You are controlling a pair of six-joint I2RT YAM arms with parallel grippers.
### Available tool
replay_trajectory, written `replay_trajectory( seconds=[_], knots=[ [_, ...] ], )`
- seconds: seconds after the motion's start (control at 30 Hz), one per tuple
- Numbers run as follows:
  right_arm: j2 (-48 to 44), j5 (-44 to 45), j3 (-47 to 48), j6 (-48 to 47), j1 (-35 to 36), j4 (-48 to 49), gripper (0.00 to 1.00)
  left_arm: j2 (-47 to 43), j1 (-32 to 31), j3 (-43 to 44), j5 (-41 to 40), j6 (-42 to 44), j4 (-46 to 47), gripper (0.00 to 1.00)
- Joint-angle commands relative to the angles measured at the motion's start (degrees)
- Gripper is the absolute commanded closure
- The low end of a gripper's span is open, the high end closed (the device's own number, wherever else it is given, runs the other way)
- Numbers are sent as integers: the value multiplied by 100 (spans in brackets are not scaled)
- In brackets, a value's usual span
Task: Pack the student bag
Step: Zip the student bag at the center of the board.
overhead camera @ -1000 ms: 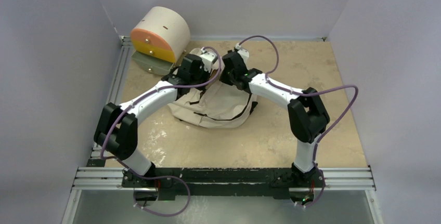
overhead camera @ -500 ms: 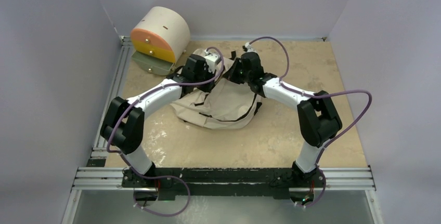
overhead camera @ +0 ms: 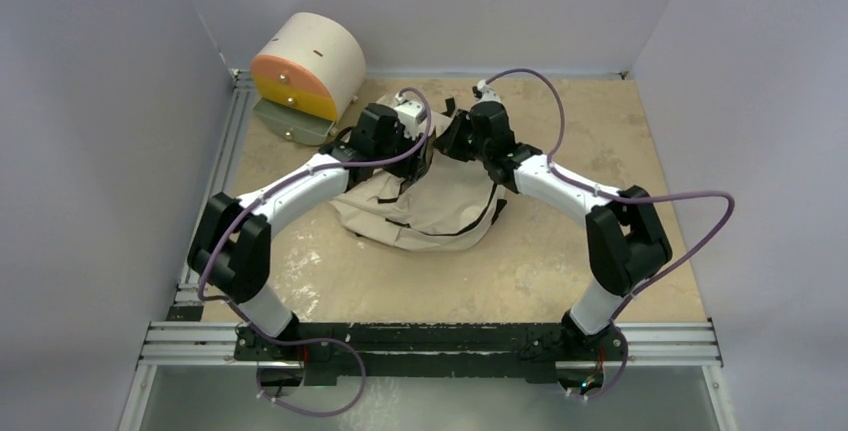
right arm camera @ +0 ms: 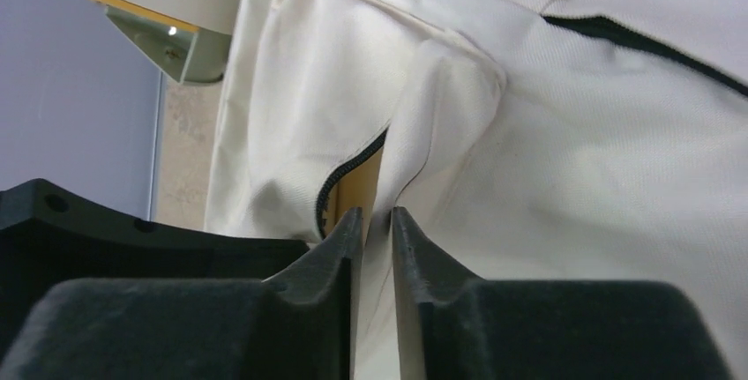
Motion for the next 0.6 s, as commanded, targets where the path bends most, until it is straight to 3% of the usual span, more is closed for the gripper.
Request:
replay_trajectory(
  seconds=[0.0,0.23,0.37,0.57],
  knots=[
    [-631,333,23,-303,-26,202,75,-777,-48,245,-202,-196,50,49],
    [-1071,331,-195,-597,-24,176,62,-1850,124,-303,-595,-650,-158,48],
    [-1402,105,-488,-1088,-26,793,55,-2513,383,-887,-865,-1331,-383,48],
    [-1418,-896,-465,-2330,390,1488,61,-3244,966,-1962,-1004,-2916,-794,47]
  ],
)
